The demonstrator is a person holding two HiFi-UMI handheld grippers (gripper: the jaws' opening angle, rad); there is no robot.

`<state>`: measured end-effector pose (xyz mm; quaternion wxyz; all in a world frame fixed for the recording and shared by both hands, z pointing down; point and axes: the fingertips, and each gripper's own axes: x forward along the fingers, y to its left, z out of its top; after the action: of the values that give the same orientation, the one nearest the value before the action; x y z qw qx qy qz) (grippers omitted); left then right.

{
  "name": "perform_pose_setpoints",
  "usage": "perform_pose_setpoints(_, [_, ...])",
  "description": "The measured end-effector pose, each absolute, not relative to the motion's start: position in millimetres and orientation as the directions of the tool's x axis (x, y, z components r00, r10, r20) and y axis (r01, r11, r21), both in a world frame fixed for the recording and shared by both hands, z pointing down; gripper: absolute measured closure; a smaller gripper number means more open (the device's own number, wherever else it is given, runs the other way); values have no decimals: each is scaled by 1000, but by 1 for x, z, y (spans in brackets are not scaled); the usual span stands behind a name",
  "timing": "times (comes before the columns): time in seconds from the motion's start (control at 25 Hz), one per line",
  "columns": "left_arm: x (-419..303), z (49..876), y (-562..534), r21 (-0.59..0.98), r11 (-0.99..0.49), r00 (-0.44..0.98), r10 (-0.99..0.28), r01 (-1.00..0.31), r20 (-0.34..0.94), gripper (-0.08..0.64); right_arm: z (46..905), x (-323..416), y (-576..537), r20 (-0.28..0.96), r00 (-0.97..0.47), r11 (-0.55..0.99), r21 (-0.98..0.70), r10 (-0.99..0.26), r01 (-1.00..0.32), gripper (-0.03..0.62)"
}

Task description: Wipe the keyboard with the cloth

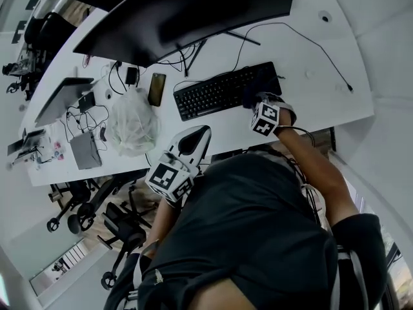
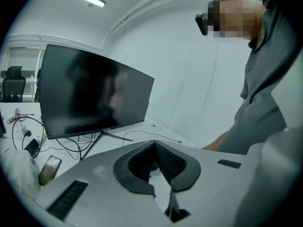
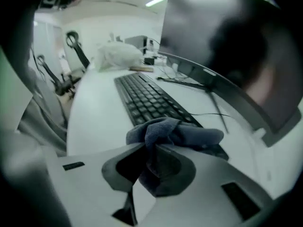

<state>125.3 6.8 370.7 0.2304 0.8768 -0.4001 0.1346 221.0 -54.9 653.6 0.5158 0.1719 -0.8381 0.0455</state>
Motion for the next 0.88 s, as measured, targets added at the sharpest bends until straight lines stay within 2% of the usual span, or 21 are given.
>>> perform_pose_setpoints(0.08, [132,369,5,267,-602,653,-631,-753,418,558,651,187,-32,843,-529,946,-83,-101,-314,541])
perform_pose_setpoints(0.12, [134,368,5,251,-613,655,-628,-749,421,558,648,186,-36,827,-553,930,-118,-102,-348,541])
perform_pose_setpoints(0.2, [134,368,7,246,-609,648,-627,-754,434,558,637,208,-67,818,-534,893,-58,-214,-446,541])
perform_pose_setpoints(0.32, [121,375,12,270,-573,628,-639,-774,444,558,628,279,-124,822,-404,756,48,-401,-652,541])
perform_pose_setpoints(0.4, [114,378,16,292,-545,616,-652,-786,442,558,638,318,-137,849,-301,676,85,-434,-732,541])
perform_pose_setpoints(0.44, [112,378,18,296,-541,615,-655,-787,439,558,645,321,-131,861,-280,675,95,-424,-732,541])
perform_pose_setpoints(0.52, [111,379,18,301,-542,619,-655,-785,433,558,652,292,-101,871,-317,757,91,-376,-647,545])
perform_pose_setpoints(0.6, [112,379,16,307,-544,624,-653,-781,430,558,653,239,-59,869,-436,865,-18,-235,-501,544])
perform_pose_setpoints(0.68, [114,377,15,300,-550,626,-651,-779,430,558,653,199,-32,850,-518,911,-132,-99,-391,545])
perform_pose_setpoints(0.76, [112,376,15,282,-560,624,-648,-779,437,558,645,193,-46,844,-520,911,-107,-128,-399,544])
perform_pose_setpoints(0.88, [98,383,21,270,-561,618,-646,-783,449,558,630,227,-110,840,-449,828,0,-304,-561,544])
